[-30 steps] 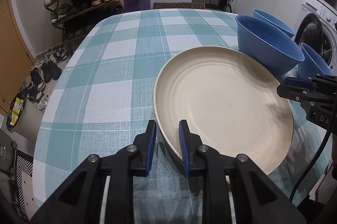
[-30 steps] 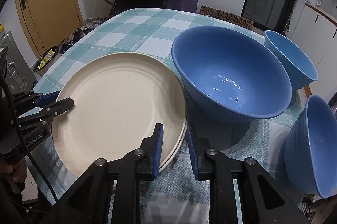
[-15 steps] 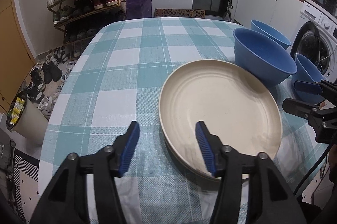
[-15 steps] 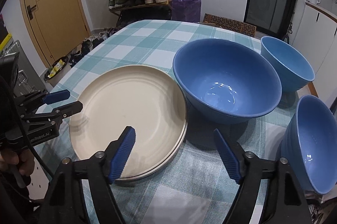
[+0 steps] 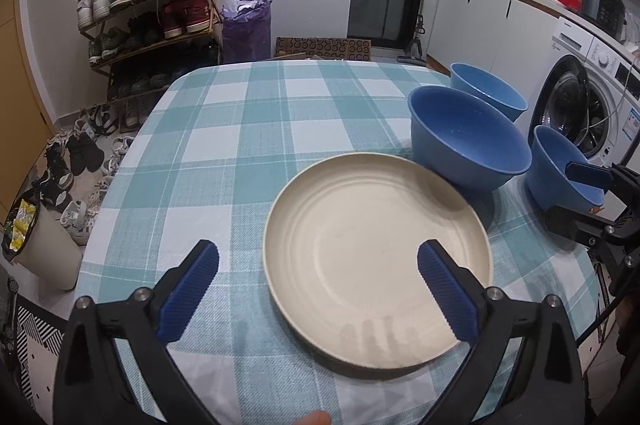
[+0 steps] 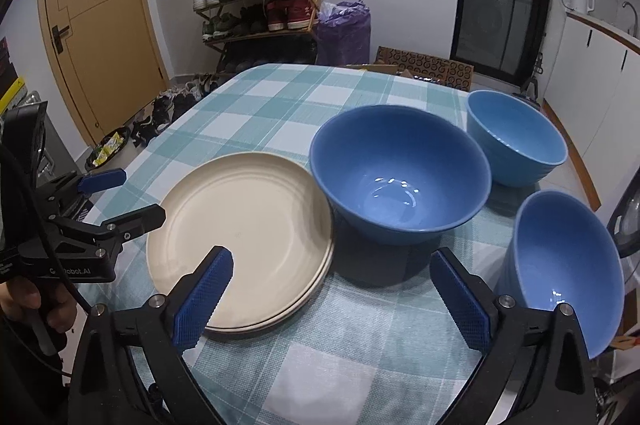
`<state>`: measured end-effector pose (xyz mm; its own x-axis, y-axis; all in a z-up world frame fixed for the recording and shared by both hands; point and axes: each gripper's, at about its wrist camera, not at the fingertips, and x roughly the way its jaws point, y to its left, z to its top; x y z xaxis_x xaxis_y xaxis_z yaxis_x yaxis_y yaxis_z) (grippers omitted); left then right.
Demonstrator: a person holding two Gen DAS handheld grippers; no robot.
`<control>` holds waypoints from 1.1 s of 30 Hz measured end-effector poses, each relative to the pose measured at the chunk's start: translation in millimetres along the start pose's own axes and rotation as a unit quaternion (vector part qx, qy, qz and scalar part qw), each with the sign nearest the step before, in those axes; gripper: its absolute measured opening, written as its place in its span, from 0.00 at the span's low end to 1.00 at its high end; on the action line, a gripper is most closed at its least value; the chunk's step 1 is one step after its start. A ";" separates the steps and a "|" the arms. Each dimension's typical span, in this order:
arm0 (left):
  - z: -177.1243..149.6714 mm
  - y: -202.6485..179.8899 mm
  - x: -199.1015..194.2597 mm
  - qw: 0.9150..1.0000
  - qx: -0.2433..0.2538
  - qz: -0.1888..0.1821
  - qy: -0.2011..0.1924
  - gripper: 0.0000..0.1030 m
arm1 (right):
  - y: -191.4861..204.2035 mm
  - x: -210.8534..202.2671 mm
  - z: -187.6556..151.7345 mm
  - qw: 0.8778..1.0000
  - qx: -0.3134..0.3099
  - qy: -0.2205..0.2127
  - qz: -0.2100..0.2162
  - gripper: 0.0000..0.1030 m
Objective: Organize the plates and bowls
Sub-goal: 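Withdraw both grippers and move them toward the light-blue bowls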
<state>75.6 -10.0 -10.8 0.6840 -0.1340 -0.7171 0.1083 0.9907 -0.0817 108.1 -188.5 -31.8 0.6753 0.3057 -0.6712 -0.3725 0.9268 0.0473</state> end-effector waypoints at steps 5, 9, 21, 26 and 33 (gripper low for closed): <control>10.5 -12.3 -0.1 1.000 0.008 -0.009 -0.008 0.98 | -13.3 -15.5 2.6 1.000 0.010 -0.013 -0.007 0.98; 18.5 -22.7 0.4 1.000 0.016 -0.013 -0.010 1.00 | -23.5 -29.6 5.0 1.000 0.012 -0.025 -0.013 0.98; 45.0 -56.5 1.1 0.999 0.040 -0.029 -0.013 1.00 | -67.0 -70.2 13.8 0.997 0.049 -0.063 -0.022 0.99; 54.7 -68.4 3.5 0.998 0.047 -0.035 -0.012 1.00 | -81.9 -80.1 20.5 0.995 0.065 -0.068 -0.022 0.99; 68.3 -84.6 8.7 0.997 0.059 -0.045 -0.008 1.00 | -107.3 -93.0 29.5 0.992 0.088 -0.081 -0.028 0.99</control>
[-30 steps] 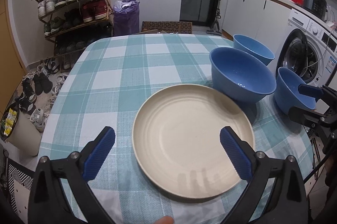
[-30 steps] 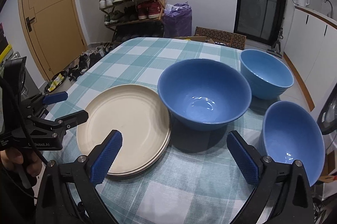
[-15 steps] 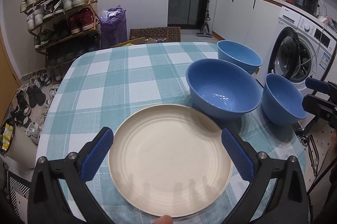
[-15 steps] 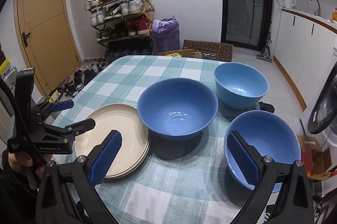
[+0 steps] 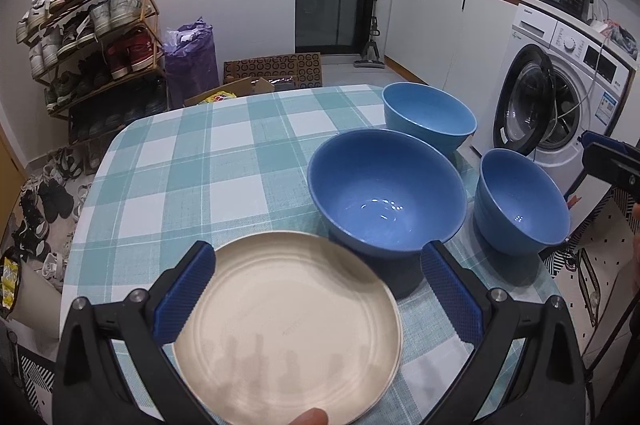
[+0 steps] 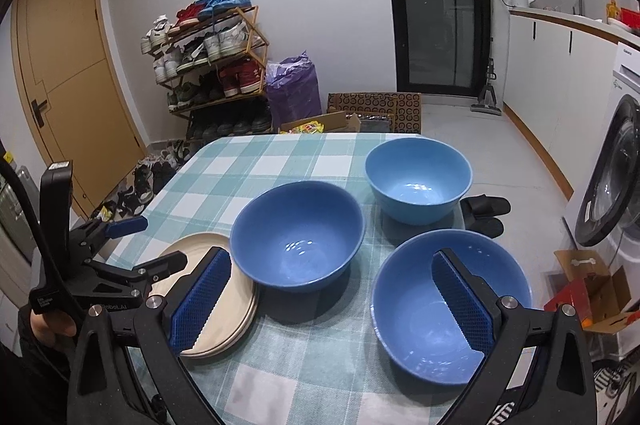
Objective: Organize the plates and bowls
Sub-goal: 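Withdraw both grippers and move them toward the light-blue bowls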
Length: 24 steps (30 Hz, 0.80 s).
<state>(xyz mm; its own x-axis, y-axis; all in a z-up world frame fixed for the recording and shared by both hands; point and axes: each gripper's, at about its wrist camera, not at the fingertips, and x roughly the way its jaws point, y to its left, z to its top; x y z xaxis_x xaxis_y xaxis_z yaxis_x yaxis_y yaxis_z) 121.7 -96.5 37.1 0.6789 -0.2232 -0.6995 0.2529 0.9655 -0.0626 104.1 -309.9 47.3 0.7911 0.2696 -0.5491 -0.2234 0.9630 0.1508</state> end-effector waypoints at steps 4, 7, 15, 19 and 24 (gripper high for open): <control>9.7 -9.0 4.2 1.000 0.008 -0.005 0.000 1.00 | -16.9 -4.9 6.7 1.000 0.015 -0.006 -0.011 0.99; 17.3 -15.8 7.9 1.000 0.014 -0.008 -0.001 1.00 | -29.6 -9.7 10.2 1.000 0.021 -0.009 -0.021 0.99; 37.1 -32.3 19.4 0.999 0.027 -0.020 0.003 1.00 | -59.2 -12.3 20.4 0.998 0.043 -0.007 -0.040 0.99; 46.5 -38.3 25.3 0.999 0.031 -0.022 0.005 1.00 | -72.2 -10.8 24.7 0.998 0.050 -0.006 -0.048 0.99; 61.0 -44.6 32.3 0.999 0.033 -0.026 0.004 1.00 | -84.9 -5.7 31.5 0.997 0.064 -0.004 -0.046 0.99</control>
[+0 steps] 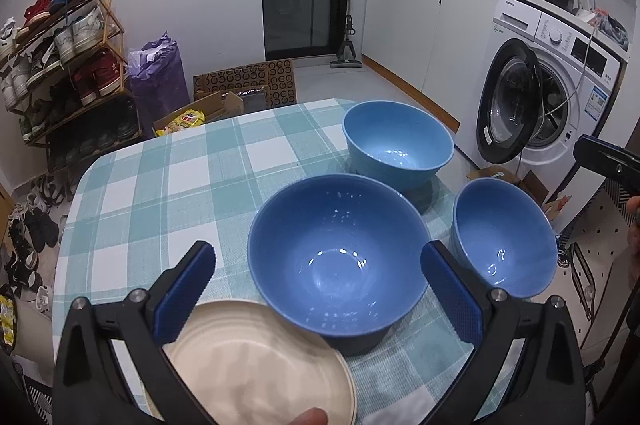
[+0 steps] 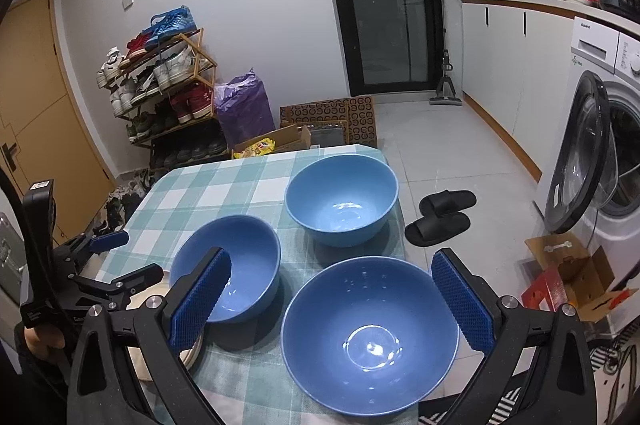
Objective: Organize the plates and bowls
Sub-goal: 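Withdraw both grippers and move them toward the light-blue bowls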
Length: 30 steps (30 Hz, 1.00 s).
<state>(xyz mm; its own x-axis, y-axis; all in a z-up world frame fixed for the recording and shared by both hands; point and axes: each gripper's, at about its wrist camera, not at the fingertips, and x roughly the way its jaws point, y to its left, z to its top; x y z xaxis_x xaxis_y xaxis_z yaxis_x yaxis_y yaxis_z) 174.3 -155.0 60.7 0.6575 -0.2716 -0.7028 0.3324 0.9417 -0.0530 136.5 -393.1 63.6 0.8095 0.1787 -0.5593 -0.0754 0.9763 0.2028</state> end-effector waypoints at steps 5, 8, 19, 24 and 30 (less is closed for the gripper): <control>15.2 -7.2 5.8 1.000 0.004 -0.003 -0.003 1.00 | -7.7 2.8 12.0 1.000 0.006 -0.003 -0.002 0.99; 24.9 -12.7 7.4 1.000 0.013 0.001 -0.007 1.00 | -12.0 4.7 19.1 1.000 0.010 -0.003 -0.003 0.99; 54.7 -22.7 22.3 1.000 0.030 -0.006 -0.009 1.00 | -27.6 20.4 39.3 1.000 0.023 0.007 0.003 0.99; 67.2 -27.3 34.6 0.999 0.036 -0.006 -0.003 1.00 | -40.9 31.9 47.2 0.999 0.040 0.011 0.006 0.99; 78.4 -34.0 48.7 0.999 0.041 -0.003 0.002 1.00 | -56.2 47.5 53.4 0.999 0.047 0.019 -0.001 0.99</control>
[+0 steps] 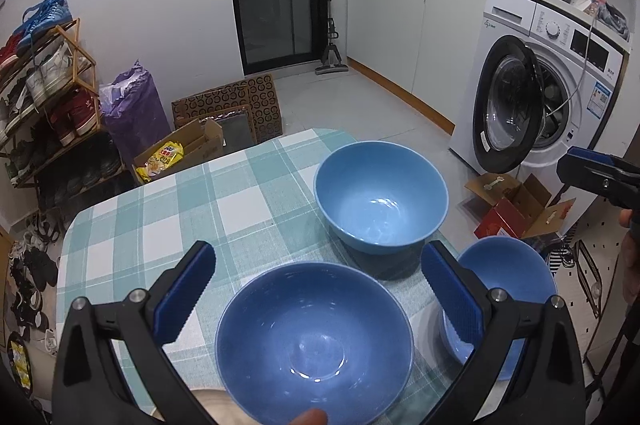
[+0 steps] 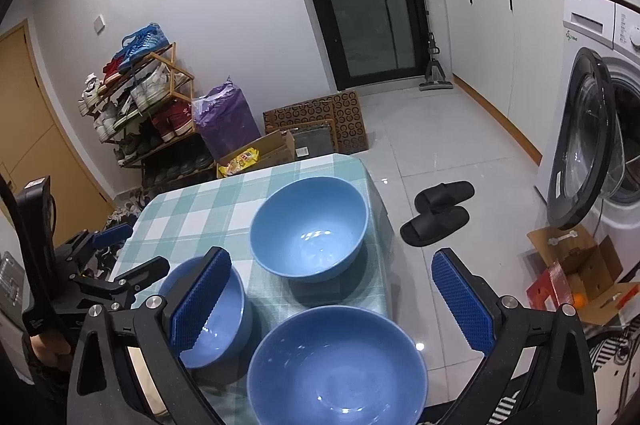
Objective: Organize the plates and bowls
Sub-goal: 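Withdraw both grippers and move them toward the light-blue bowls, then close both grippers on the rim of a light-blue bowl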
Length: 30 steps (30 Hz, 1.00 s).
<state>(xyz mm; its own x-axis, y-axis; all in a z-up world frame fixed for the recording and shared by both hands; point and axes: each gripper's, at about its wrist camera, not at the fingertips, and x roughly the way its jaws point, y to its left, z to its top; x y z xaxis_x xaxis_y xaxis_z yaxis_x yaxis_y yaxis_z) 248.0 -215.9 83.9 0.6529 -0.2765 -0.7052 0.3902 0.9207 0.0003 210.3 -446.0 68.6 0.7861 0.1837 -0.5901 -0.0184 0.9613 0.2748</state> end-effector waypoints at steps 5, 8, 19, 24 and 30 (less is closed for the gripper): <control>7.5 -3.2 15.8 1.000 0.001 -0.007 0.007 1.00 | -6.2 17.5 5.6 1.000 0.000 0.016 -0.005 0.99; 13.8 -6.2 26.6 1.000 0.003 -0.011 0.012 1.00 | -7.4 28.9 9.1 1.000 0.002 0.023 -0.004 0.99; 24.2 -1.4 60.0 0.999 -0.002 -0.013 0.031 1.00 | -19.2 70.5 16.1 0.999 0.012 0.044 -0.009 0.99; 26.5 4.7 72.8 0.999 -0.011 -0.016 0.037 1.00 | -21.7 93.7 16.6 0.998 0.014 0.056 -0.008 0.99; 26.5 7.3 85.1 0.999 -0.011 -0.014 0.043 1.00 | -22.3 116.1 13.6 0.998 0.013 0.068 -0.003 0.99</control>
<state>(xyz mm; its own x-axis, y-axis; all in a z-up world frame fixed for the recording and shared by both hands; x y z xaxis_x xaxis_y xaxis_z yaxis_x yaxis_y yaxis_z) 323.6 -239.9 42.7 0.5837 -0.2786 -0.7627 0.3932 0.9188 -0.0348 310.4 -448.9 4.3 0.6951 0.2051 -0.6891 0.0036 0.9574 0.2886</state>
